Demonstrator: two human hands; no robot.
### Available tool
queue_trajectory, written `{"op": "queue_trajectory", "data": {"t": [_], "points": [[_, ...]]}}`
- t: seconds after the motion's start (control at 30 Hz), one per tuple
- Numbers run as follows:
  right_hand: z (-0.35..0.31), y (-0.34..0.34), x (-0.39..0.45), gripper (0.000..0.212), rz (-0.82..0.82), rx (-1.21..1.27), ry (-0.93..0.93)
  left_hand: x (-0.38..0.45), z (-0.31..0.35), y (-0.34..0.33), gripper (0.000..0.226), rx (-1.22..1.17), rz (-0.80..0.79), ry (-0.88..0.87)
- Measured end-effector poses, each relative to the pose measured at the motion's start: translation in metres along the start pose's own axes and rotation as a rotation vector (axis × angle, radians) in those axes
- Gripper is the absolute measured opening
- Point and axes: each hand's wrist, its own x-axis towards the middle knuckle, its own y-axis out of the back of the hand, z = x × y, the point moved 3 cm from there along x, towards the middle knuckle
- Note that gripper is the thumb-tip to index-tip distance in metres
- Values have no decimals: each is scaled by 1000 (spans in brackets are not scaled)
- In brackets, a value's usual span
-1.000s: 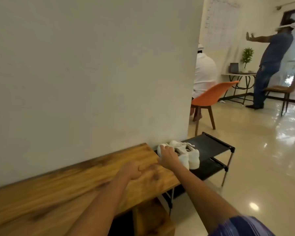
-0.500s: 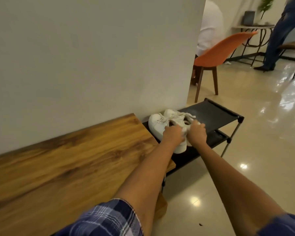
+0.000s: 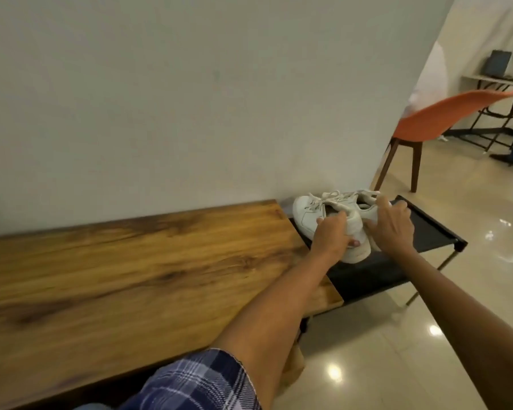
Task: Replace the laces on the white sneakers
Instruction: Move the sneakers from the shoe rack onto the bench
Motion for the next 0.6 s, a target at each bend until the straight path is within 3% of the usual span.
{"op": "queue_trajectory", "data": {"t": [0.27,0.43,0.6], "points": [[-101,76,-38,46,46,106,122,-48,7,126,47,91,74,-55],[-170,53,-98,49,-130,297,63,-122,-53,205,48,184,89,7],[-247,0,-179,56,-262,232,203,-205,-118,262,44,346,48,189]]}}
